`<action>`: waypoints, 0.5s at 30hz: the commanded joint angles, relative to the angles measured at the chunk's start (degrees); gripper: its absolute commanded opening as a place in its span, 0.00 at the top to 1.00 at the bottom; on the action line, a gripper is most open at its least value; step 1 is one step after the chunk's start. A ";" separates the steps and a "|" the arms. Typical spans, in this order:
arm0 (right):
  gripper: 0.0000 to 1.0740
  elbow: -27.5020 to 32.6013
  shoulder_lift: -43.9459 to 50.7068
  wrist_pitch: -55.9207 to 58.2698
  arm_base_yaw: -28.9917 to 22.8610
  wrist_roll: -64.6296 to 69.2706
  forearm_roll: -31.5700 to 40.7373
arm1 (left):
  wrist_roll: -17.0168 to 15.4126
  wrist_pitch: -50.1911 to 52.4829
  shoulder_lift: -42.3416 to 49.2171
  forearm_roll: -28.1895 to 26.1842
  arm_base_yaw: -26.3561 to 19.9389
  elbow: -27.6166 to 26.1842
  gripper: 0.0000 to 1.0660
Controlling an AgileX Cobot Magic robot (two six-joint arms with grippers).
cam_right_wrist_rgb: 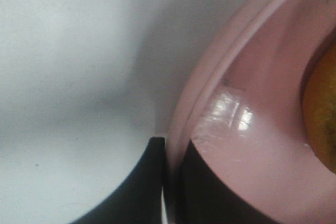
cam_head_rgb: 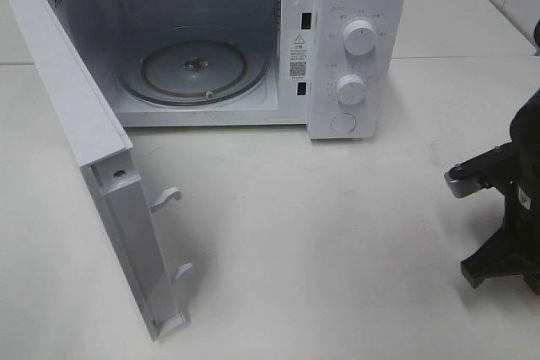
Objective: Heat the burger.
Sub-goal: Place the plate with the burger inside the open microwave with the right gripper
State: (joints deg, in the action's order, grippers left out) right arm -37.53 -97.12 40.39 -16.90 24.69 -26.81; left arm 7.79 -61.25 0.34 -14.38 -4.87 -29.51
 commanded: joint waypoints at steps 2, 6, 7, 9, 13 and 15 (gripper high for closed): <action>1.00 0.40 1.20 2.12 -2.64 1.78 -1.20 | -0.23 0.34 0.92 -0.06 0.06 0.00 0.06; 1.00 0.40 2.52 3.32 -3.95 3.09 -2.64 | -0.23 0.34 0.92 -0.06 0.06 0.00 0.06; 1.00 0.40 3.55 4.35 -4.53 4.53 -4.24 | -0.23 0.34 0.92 -0.06 0.06 0.00 0.06; 1.00 0.40 4.70 4.93 -4.93 5.21 -5.21 | -0.23 0.34 0.92 -0.06 0.06 0.00 0.06; 1.00 0.40 6.25 6.25 -5.56 5.67 -5.96 | -0.23 0.34 0.92 -0.06 0.06 0.00 0.06; 1.00 0.40 6.47 6.93 -5.56 5.73 -5.96 | -0.23 0.34 0.92 -0.06 0.06 0.00 0.06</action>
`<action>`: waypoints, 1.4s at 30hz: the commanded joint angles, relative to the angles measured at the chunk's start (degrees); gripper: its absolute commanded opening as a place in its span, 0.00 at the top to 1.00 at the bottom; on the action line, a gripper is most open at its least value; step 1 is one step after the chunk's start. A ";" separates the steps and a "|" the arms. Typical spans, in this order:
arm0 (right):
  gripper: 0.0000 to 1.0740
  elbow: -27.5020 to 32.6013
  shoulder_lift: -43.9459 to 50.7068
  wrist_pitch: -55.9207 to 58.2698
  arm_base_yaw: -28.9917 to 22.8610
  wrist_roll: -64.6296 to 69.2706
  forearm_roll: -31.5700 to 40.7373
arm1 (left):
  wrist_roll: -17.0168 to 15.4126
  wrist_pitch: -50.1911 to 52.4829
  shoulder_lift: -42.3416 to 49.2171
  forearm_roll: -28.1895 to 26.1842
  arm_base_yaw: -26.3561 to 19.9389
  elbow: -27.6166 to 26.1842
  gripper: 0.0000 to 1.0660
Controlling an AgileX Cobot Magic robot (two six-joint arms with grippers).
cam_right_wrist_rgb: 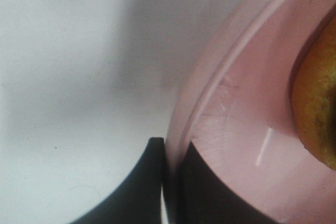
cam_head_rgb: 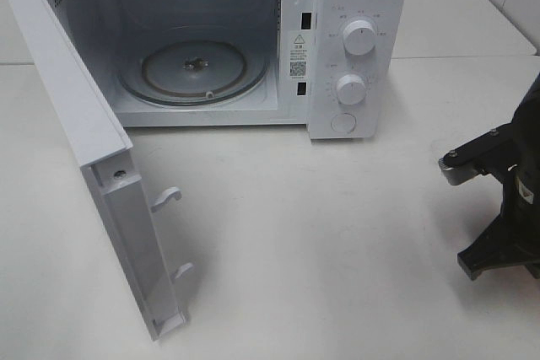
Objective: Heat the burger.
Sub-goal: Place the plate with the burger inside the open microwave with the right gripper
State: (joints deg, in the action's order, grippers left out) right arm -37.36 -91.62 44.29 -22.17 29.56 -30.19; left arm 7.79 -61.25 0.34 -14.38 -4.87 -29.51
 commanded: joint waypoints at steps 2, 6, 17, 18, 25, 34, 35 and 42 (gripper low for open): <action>1.00 0.23 1.03 3.67 -0.74 0.86 -2.52 | -0.23 0.34 0.92 -0.06 0.06 0.00 0.06; 1.00 0.23 2.41 4.81 -4.41 0.86 -2.92 | -0.23 0.34 0.92 -0.06 0.06 0.00 0.06; 1.00 0.23 7.62 8.65 -9.05 -0.29 -3.21 | -0.23 0.34 0.92 -0.06 0.06 0.00 0.06; 1.00 0.23 8.14 9.11 -9.57 -0.46 -3.21 | -0.23 0.34 0.92 -0.06 0.06 0.00 0.06; 1.00 0.23 11.23 10.83 -12.95 -1.32 -3.27 | -0.23 0.34 0.92 -0.06 0.06 0.00 0.06; 1.00 0.23 12.32 12.15 -20.45 -2.18 -3.27 | -0.23 0.34 0.92 -0.06 0.06 0.00 0.06; 1.00 0.23 12.32 12.15 -20.45 -2.18 -3.27 | -0.23 0.34 0.92 -0.06 0.06 0.00 0.06; 1.00 0.23 12.32 12.15 -26.47 -5.10 -3.27 | -0.23 0.34 0.92 -0.06 0.06 0.00 0.06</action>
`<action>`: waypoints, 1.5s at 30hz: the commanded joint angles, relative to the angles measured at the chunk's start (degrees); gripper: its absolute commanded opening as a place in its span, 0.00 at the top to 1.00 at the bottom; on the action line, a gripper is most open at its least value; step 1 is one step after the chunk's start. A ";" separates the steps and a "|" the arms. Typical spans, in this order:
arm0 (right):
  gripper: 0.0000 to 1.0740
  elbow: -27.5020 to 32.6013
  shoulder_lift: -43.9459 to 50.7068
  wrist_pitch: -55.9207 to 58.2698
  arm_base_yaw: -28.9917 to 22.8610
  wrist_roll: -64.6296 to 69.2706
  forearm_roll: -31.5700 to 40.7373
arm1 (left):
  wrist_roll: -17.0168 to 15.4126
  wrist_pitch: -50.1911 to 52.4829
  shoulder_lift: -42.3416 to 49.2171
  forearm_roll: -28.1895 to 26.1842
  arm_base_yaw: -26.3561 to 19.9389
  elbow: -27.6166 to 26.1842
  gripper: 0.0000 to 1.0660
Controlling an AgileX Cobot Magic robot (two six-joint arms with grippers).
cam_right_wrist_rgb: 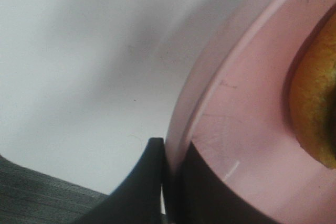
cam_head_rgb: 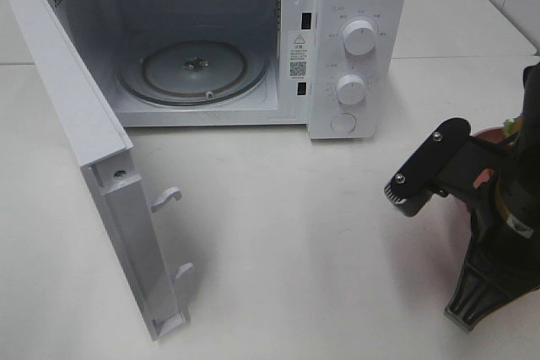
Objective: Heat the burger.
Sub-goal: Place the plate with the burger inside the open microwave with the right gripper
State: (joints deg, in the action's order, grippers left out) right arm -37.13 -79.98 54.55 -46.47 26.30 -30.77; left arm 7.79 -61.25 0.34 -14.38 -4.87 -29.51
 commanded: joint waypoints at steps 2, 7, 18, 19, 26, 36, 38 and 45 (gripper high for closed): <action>1.00 0.00 0.69 1.89 -4.58 -3.72 -2.69 | -0.23 0.34 0.92 -0.06 0.06 0.00 0.06; 1.00 0.00 0.69 1.89 -7.62 -6.59 -3.38 | -0.23 0.34 0.92 -0.06 0.06 0.00 0.06; 1.00 0.00 0.69 1.83 -11.97 -14.78 -5.73 | -0.23 0.34 0.92 -0.06 0.06 0.00 0.06; 1.00 0.00 0.69 1.72 -12.20 -15.99 -6.65 | -0.23 0.34 0.92 -0.06 0.06 0.00 0.06; 1.00 0.00 0.69 -0.40 -12.61 -23.20 -7.39 | -0.23 0.34 0.92 -0.06 0.06 0.00 0.06; 1.00 0.00 0.69 -2.41 -12.61 -34.09 -7.68 | -0.23 0.34 0.92 -0.06 0.06 0.00 0.06; 1.00 0.00 0.69 -2.75 -12.61 -34.38 -6.88 | -0.23 0.34 0.92 -0.06 0.06 0.00 0.06; 1.00 0.00 0.69 -6.07 -12.61 -40.62 -6.76 | -0.23 0.34 0.92 -0.06 0.06 0.00 0.06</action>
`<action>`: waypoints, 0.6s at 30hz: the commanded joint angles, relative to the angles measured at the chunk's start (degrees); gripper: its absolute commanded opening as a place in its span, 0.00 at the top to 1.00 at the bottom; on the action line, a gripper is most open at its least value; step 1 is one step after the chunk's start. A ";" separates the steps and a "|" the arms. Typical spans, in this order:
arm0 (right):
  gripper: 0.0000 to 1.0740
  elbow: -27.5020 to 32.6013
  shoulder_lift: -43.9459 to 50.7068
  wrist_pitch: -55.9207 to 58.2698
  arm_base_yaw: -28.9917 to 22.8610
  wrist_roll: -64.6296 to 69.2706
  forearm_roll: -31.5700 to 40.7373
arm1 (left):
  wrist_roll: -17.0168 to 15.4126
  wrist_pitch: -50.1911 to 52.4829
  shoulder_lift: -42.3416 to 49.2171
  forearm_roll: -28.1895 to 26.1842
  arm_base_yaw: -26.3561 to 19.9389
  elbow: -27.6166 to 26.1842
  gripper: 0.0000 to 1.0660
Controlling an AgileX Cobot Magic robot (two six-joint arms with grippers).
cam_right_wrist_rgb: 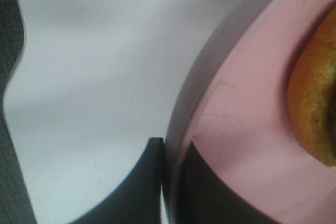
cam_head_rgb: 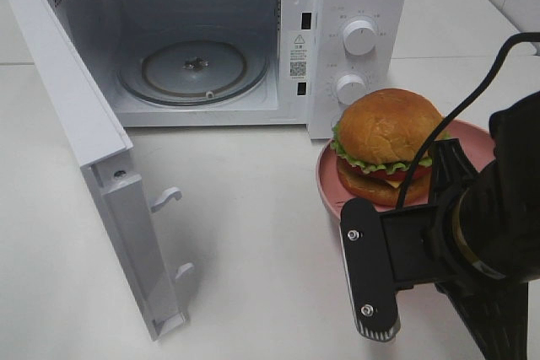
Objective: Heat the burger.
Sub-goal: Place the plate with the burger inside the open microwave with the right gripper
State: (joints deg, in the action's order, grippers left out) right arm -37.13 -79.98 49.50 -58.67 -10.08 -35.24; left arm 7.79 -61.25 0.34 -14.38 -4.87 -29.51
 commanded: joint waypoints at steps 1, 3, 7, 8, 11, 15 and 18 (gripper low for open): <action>1.00 0.00 0.69 -1.03 -0.40 -4.24 -2.29 | -0.23 0.34 0.92 -0.06 0.06 0.00 0.06; 1.00 0.00 0.69 -1.15 -0.23 -5.96 -1.83 | -0.23 0.34 0.92 -0.06 0.06 0.00 0.06; 1.00 -0.06 0.69 -4.81 1.66 -11.92 0.57 | -0.23 0.34 0.92 -0.06 0.06 0.00 0.06; 1.00 -0.06 0.69 -6.76 2.46 -13.75 0.57 | -0.23 0.34 0.92 -0.06 0.06 0.00 0.06; 1.00 -0.11 0.69 -8.31 3.27 -15.64 0.57 | -0.23 0.34 0.92 -0.06 0.06 0.00 0.06; 1.00 -0.11 0.69 -11.69 5.33 -21.43 0.97 | -0.23 0.34 0.92 -0.06 0.06 0.00 0.06; 1.00 -0.11 0.69 -15.81 7.39 -28.19 3.72 | -0.23 0.34 0.92 -0.06 0.06 0.00 0.06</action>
State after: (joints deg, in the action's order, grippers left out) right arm -36.96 -79.98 38.22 -52.60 -32.77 -31.74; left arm 7.79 -61.25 0.34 -14.38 -4.87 -29.51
